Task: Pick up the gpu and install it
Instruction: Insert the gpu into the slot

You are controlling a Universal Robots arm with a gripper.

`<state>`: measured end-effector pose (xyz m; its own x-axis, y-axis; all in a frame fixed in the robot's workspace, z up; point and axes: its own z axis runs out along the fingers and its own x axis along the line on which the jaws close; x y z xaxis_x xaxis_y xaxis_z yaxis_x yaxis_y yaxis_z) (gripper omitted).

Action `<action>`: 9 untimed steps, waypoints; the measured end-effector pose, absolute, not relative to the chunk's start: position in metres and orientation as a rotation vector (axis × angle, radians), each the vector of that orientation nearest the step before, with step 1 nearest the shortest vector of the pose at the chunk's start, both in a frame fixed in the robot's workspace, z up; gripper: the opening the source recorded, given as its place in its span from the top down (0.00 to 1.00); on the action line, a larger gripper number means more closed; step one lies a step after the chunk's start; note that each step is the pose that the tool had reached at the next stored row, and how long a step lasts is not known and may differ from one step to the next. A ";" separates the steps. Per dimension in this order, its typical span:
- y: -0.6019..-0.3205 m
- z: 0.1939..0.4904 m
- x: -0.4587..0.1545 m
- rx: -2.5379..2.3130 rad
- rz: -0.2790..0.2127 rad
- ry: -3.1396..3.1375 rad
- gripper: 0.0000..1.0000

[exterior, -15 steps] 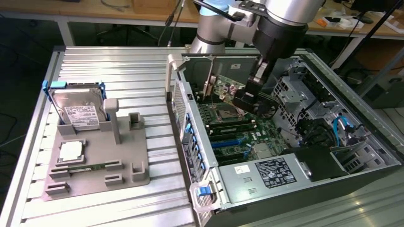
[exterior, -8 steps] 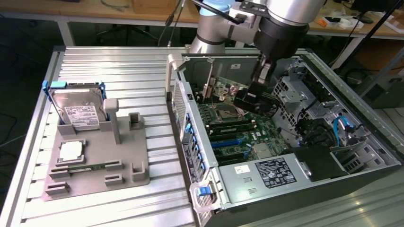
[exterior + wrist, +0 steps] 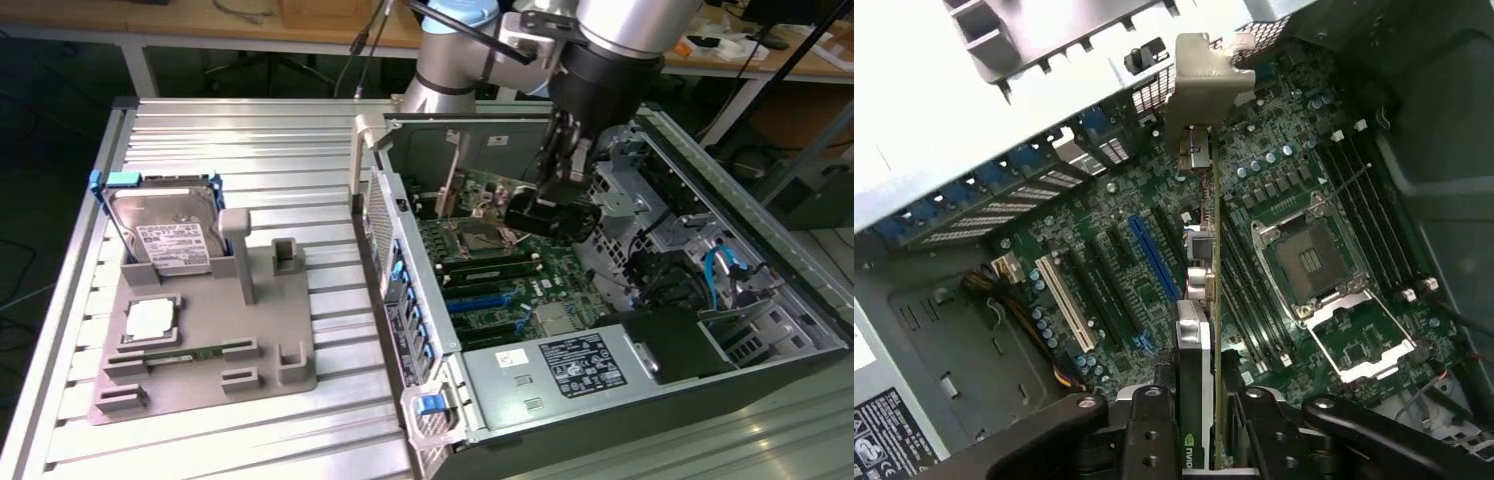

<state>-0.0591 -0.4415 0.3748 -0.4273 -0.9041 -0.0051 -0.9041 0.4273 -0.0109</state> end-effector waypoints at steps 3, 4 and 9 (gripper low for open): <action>-0.441 0.374 -0.058 -1.741 -0.010 2.603 0.73; -0.441 0.374 -0.058 -1.768 -0.010 2.584 0.73; -0.441 0.373 -0.056 -1.897 -0.009 2.491 0.73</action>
<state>-0.0564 -0.4414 0.3729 -0.2656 -0.9641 -0.0052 -0.9640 0.2656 -0.0109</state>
